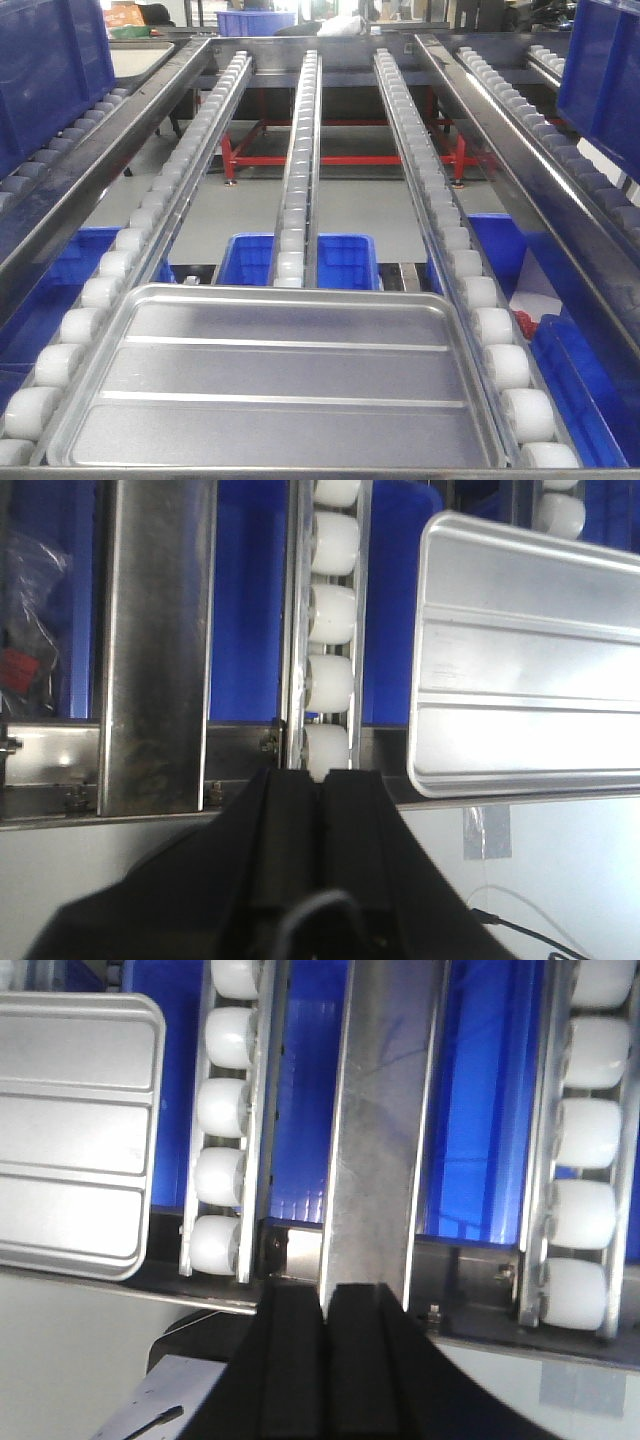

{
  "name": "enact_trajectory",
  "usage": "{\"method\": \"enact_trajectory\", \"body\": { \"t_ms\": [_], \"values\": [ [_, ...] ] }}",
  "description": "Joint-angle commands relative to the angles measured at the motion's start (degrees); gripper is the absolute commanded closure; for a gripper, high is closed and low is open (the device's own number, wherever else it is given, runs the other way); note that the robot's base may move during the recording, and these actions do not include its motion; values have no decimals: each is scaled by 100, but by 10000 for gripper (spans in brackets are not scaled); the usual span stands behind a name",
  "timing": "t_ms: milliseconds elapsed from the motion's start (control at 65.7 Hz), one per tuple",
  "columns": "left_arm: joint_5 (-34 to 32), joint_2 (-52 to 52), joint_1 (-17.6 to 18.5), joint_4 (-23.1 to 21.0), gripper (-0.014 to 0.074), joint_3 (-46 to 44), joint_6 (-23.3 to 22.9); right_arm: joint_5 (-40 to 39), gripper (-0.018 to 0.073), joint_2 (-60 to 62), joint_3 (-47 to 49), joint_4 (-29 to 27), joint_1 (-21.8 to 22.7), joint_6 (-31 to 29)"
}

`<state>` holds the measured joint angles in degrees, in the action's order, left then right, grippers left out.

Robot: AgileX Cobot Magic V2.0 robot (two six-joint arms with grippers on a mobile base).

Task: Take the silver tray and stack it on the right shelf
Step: 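Lower both grippers toward the short edges of the silver tray, then move both open grippers down over opposite rims of the silver tray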

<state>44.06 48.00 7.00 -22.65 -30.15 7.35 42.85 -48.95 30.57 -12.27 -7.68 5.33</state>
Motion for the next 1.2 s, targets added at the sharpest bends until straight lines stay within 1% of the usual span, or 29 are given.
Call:
{"method": "enact_trajectory", "body": {
  "t_ms": [0,106,167,228,289,335,395,472,548,624,639,669,761,806,837,974,1034,1110,1186],
  "values": [
    [-544,136,192,46,687,-225,-287,-496,483,-195,227,-99,-5,252],
    [-700,347,525,703,687,-224,-1159,-743,483,-404,227,-99,-24,564],
    [-795,459,733,870,687,-224,-1396,-854,483,-517,227,-99,-117,583],
    [-943,590,991,1044,687,-224,-1742,-960,483,-641,227,-99,-321,643],
    [-1025,725,1251,1286,687,-224,-2186,-1037,483,-789,240,-99,-528,791],
    [-1053,874,1455,1497,687,-236,-2531,-1087,483,-929,273,-93,-721,961],
    [-1092,1034,1719,1818,687,-259,-2924,-1220,483,-1099,348,53,-984,1240],
    [-1091,1258,2019,2265,687,-352,-3450,-1347,483,-1376,513,456,-1281,1730],
    [-1031,1440,2286,2682,687,-537,-3968,-1365,483,-1643,741,1036,-1554,2326],
    [-879,1698,2544,3090,687,-816,-4415,-1246,483,-1985,992,1815,-1878,3013],
    [-829,1744,2590,3172,687,-868,-4486,-1209,483,-2043,1057,1949,-1935,3228],
    [-756,1841,2700,3388,687,-978,-4670,-1118,483,-2161,1139,2207,-2044,3532],
    [-527,2203,2940,3840,687,-1318,-5074,-908,483,-2528,1374,2900,-2383,4469],
    [-504,2381,3058,3998,687,-1478,-5147,-902,483,-2677,1469,3095,-2540,4742],
    [-504,2528,3122,4028,687,-1567,-5158,-932,483,-2788,1530,3169,-2672,4826],
    [-530,3086,3438,4028,687,-1999,-5158,-1122,483,-3221,1757,3098,-3097,4842],
    [-517,3292,3491,3989,687,-2132,-5158,-1156,483,-3386,1784,3039,-3149,4842],
    [-517,3549,3491,3803,687,-2221,-5158,-1175,483,-3574,1790,2944,-3154,4842],
    [-517,3672,3491,3762,687,-2230,-5158,-1180,483,-3622,1790,2941,-3154,4842]
  ]
}}
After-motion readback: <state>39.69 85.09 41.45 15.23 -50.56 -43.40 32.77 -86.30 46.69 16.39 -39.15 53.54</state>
